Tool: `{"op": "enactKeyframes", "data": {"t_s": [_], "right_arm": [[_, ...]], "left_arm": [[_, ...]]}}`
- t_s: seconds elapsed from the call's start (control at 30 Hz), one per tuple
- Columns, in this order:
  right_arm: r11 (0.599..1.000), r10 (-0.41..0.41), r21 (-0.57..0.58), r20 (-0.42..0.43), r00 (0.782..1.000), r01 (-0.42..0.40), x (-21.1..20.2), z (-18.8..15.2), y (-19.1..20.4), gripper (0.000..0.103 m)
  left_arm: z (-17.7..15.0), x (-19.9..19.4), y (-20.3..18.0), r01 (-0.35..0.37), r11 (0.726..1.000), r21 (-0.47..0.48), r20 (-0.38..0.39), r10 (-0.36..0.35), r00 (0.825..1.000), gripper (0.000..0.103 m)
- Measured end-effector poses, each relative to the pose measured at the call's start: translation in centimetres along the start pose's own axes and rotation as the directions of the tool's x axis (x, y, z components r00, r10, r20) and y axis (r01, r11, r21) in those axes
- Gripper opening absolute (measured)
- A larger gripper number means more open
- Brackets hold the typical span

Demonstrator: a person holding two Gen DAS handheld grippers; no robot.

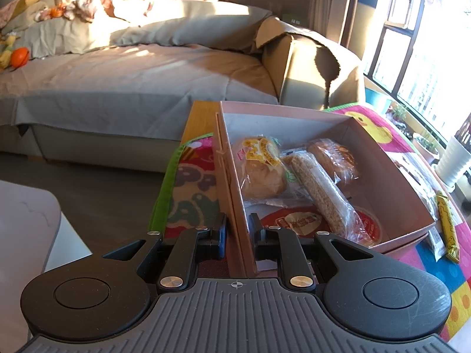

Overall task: Organize objects
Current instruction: 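Grasp the brown cookie packet with white label using the right tool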

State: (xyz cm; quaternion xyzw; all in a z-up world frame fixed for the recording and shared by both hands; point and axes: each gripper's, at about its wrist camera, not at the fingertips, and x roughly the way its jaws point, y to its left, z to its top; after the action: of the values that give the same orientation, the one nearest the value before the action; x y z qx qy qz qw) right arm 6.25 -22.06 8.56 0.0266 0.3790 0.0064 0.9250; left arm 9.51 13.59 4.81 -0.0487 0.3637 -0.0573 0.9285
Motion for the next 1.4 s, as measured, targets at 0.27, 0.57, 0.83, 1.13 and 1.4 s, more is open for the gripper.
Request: {"op": "enactKeyframes", "data": {"t_s": [0.27, 0.57, 0.83, 1.13, 1.4], "right_arm": [[0.998, 0.022, -0.057, -0.044, 0.999, -0.025, 3.0, -2.4, 2.0, 0.066], [0.994, 0.041, -0.099, -0.104, 0.994, -0.051, 6.4, -2.0, 3.6, 0.064], [0.983, 0.1, -0.135, -0.159, 0.982, -0.122, 3.9, -3.6, 5.3, 0.042], [0.978, 0.127, -0.132, -0.234, 0.964, -0.161, 0.7, -5.5, 5.5, 0.04], [0.97, 0.186, -0.101, -0.28, 0.942, -0.222, -1.8, -6.9, 6.6, 0.04]], "left_arm": [[0.1, 0.1, -0.3, -0.014, 1.0, 0.01, -0.004, 0.014, 1.0, 0.017], [0.1, 0.2, -0.5, -0.028, 0.999, 0.032, -0.006, 0.029, 1.0, 0.016], [-0.1, 0.1, -0.1, -0.019, 0.999, 0.026, -0.005, 0.019, 1.0, 0.017], [-0.2, 0.0, 0.0, -0.019, 1.0, 0.022, -0.002, 0.019, 1.0, 0.017], [0.0, 0.1, -0.4, -0.013, 1.0, 0.018, 0.001, 0.013, 1.0, 0.017]]}}
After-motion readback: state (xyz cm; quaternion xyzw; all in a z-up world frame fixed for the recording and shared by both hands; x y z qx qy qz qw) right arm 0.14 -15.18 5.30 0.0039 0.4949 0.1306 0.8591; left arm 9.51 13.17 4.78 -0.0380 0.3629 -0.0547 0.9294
